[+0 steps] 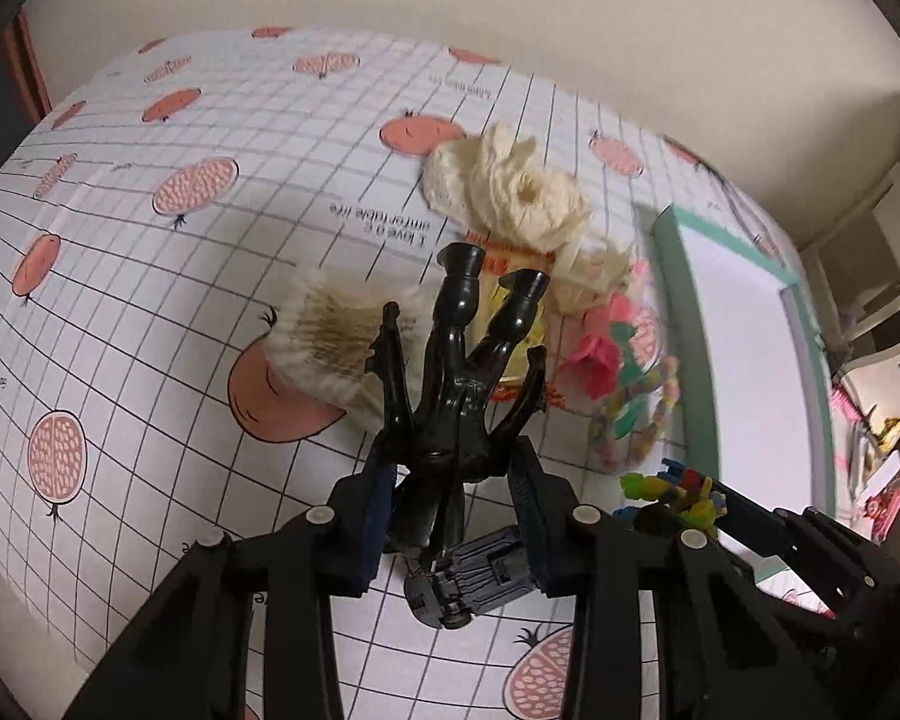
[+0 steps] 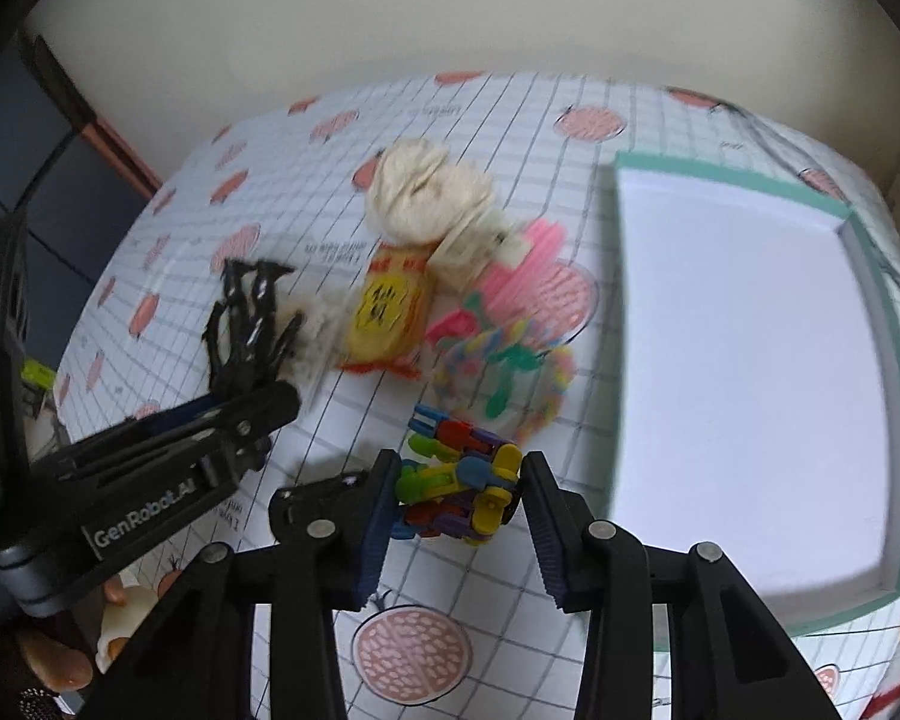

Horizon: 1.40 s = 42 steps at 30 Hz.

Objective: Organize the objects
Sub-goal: 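Grasp the black robot figure with the left tool while the right tool grasps the colourful block toy, then carry both toys into the white tray and open both tools to release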

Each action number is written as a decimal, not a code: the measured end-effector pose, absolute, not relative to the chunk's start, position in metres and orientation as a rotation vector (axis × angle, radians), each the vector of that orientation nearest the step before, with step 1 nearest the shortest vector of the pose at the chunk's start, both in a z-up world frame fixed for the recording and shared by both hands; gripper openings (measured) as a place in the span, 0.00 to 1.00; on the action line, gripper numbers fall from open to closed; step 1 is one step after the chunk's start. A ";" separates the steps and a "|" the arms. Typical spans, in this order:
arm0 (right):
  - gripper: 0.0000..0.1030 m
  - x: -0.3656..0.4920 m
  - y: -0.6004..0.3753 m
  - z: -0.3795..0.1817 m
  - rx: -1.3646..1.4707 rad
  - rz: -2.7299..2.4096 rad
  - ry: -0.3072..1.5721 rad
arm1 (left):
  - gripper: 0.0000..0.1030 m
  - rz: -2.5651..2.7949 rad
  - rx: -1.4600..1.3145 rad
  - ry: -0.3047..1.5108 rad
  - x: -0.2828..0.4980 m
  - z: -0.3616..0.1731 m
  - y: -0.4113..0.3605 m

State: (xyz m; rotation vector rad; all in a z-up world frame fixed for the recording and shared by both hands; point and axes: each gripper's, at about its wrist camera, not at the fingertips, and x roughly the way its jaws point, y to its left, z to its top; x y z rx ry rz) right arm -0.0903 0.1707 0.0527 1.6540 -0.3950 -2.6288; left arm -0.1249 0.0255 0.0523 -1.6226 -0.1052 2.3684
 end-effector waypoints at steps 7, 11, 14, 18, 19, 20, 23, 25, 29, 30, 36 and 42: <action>0.42 -0.081 0.215 0.069 1.582 -2.841 -0.357 | 0.38 2.387 -1.492 -0.120 -0.120 0.069 0.045; 0.42 -0.076 0.251 0.069 1.565 -2.927 -0.437 | 0.38 2.371 -1.431 -0.111 -0.118 0.074 0.066; 0.42 -0.073 0.272 0.068 1.568 -2.989 -0.438 | 0.38 2.323 -1.397 -0.118 -0.118 0.077 0.087; 0.42 -0.065 0.306 0.070 1.503 -3.038 -0.597 | 0.38 2.296 -1.339 -0.025 -0.117 0.084 0.122; 0.42 -0.065 0.312 0.069 1.504 -3.048 -0.618 | 0.38 2.290 -1.324 -0.003 -0.117 0.085 0.129; 0.42 -0.066 0.317 0.068 1.508 -3.054 -0.631 | 0.38 2.287 -1.313 0.019 -0.117 0.086 0.138; 0.42 -0.070 0.335 0.063 1.501 -3.057 -0.665 | 0.38 2.253 -1.302 0.034 -0.122 0.083 0.160; 0.43 -0.072 0.344 0.061 1.485 -3.068 -0.671 | 0.38 2.225 -1.312 0.043 -0.128 0.076 0.175; 0.43 -0.078 0.361 0.057 1.405 -3.106 -0.674 | 0.38 2.177 -1.313 0.057 -0.134 0.066 0.201; 0.43 -0.079 0.364 0.057 1.378 -3.126 -0.658 | 0.38 2.172 -1.313 0.063 -0.136 0.062 0.208; 0.43 -0.093 0.382 0.043 1.357 -3.157 -0.700 | 0.38 2.161 -1.309 0.069 -0.149 0.044 0.233; 0.43 -0.098 0.395 0.025 1.382 -3.138 -0.746 | 0.38 2.145 -1.350 0.056 -0.163 0.020 0.245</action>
